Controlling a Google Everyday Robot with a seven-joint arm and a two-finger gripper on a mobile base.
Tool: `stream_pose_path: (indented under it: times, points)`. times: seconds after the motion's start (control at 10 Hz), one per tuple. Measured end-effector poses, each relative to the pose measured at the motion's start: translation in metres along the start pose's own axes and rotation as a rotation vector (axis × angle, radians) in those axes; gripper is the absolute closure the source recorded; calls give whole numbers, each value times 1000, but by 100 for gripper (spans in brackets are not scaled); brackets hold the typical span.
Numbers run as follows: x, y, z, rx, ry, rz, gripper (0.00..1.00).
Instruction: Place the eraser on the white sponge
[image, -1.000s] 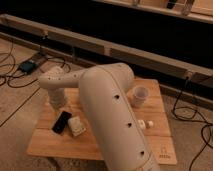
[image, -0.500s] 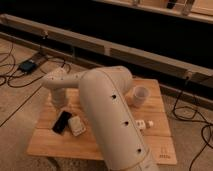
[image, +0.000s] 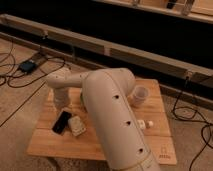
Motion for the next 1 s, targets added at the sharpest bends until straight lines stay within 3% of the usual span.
stream_pose_path:
  times: [0.5,0.8,1.0]
  points:
    - [5,-4,-1,34,-5,87,35]
    - [8,-2,5,25,5,101,35]
    - [9,1,9,-1,9,97,36]
